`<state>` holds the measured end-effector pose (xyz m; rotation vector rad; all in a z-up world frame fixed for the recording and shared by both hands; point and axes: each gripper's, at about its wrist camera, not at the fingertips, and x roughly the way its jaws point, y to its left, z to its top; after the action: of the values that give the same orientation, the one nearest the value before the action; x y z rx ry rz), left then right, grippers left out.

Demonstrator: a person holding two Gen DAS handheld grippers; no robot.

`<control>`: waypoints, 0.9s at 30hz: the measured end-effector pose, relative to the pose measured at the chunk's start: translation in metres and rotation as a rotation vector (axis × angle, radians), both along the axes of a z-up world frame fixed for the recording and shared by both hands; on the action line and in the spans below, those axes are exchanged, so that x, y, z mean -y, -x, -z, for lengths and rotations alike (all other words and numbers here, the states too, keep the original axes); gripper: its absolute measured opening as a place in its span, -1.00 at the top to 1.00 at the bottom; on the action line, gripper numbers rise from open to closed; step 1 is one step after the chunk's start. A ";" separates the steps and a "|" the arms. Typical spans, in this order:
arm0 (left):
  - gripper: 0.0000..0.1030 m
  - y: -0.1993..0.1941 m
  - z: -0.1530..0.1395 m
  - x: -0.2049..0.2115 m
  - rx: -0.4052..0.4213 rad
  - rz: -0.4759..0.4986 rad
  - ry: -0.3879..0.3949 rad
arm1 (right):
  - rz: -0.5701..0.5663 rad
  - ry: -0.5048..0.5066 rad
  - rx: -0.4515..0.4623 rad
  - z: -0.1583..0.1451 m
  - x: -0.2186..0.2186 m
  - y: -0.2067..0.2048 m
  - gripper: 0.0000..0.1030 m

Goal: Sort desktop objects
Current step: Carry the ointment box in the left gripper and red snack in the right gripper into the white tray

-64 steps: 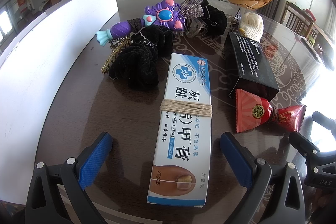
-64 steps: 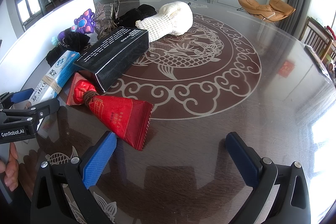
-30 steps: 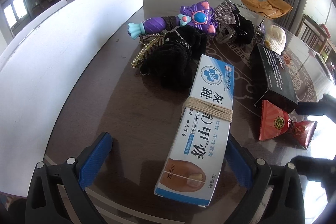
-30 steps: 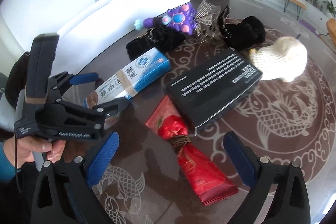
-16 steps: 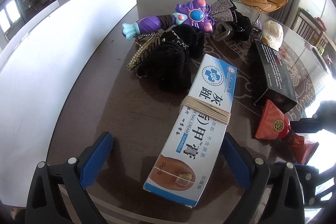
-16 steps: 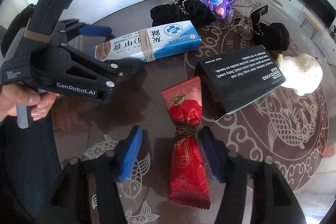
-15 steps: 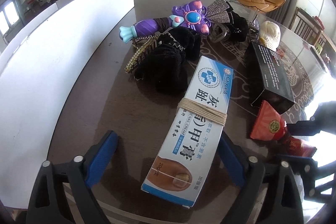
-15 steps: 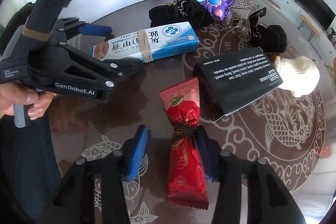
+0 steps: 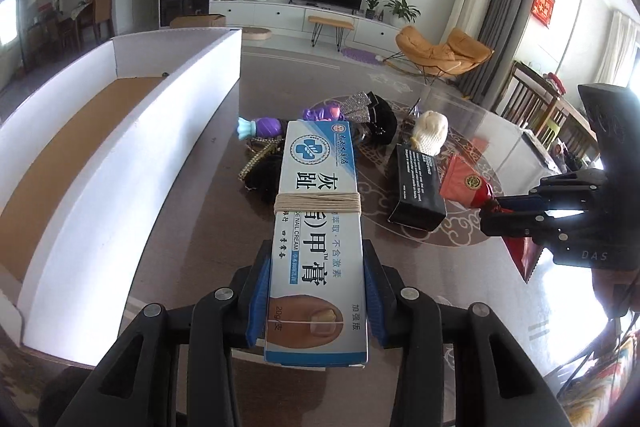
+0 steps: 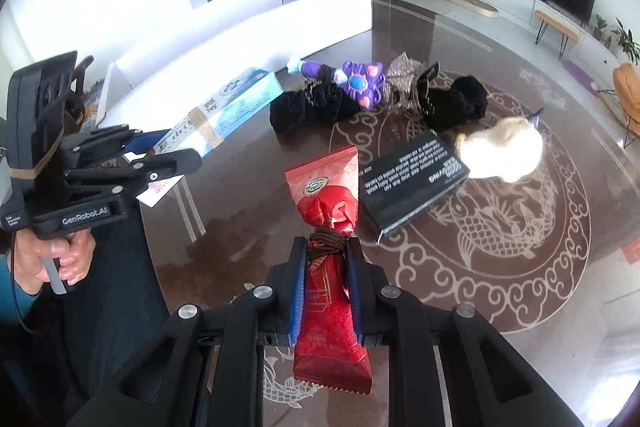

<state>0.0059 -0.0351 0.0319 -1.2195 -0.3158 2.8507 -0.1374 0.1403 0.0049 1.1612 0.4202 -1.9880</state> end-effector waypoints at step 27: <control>-0.18 0.028 0.011 0.233 0.194 -0.437 -0.001 | -0.045 0.123 0.143 -0.004 0.355 0.041 -0.03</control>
<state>-0.0223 -0.2683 0.0212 -1.6071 -0.6651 3.0770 -0.1780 -0.2145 0.0088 1.1961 0.2449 -1.8509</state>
